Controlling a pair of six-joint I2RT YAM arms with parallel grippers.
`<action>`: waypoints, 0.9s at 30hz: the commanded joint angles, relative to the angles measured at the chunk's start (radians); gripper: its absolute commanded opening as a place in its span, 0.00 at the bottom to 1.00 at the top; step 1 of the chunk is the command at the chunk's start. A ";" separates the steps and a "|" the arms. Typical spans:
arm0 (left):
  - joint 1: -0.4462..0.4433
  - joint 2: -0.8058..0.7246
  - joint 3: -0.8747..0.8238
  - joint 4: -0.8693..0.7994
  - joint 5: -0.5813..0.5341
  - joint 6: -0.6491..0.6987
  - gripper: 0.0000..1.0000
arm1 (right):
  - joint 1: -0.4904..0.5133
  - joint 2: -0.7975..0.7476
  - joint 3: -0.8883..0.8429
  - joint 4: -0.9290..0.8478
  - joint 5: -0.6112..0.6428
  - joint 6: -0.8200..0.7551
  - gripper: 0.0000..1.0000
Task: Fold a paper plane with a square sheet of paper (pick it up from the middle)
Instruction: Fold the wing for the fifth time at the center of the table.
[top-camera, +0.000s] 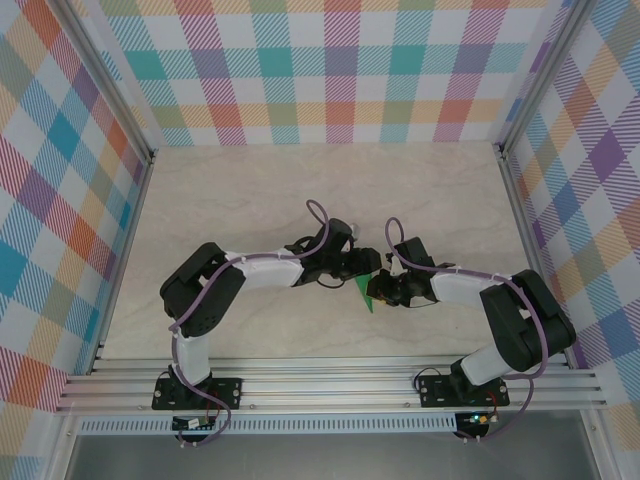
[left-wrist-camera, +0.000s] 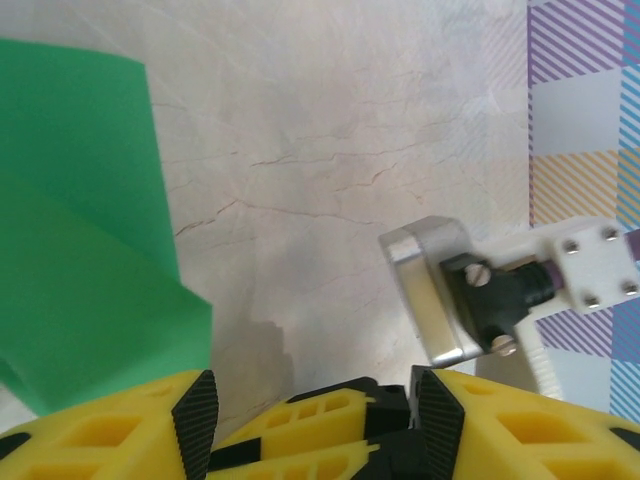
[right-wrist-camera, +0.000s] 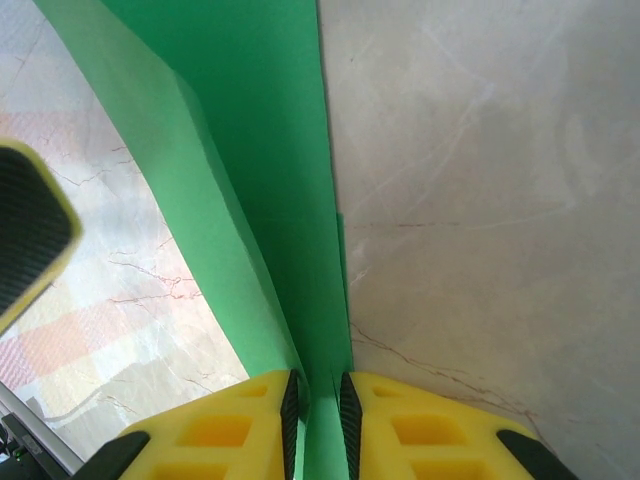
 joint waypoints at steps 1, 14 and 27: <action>-0.005 -0.005 -0.017 -0.003 -0.005 0.007 0.56 | 0.000 0.033 0.003 -0.017 0.051 0.009 0.22; 0.007 0.072 -0.038 0.053 -0.046 -0.052 0.34 | -0.001 0.010 -0.007 0.027 0.008 0.020 0.21; 0.012 0.093 -0.025 0.054 -0.030 -0.068 0.28 | -0.001 -0.030 -0.005 0.022 -0.030 -0.027 0.32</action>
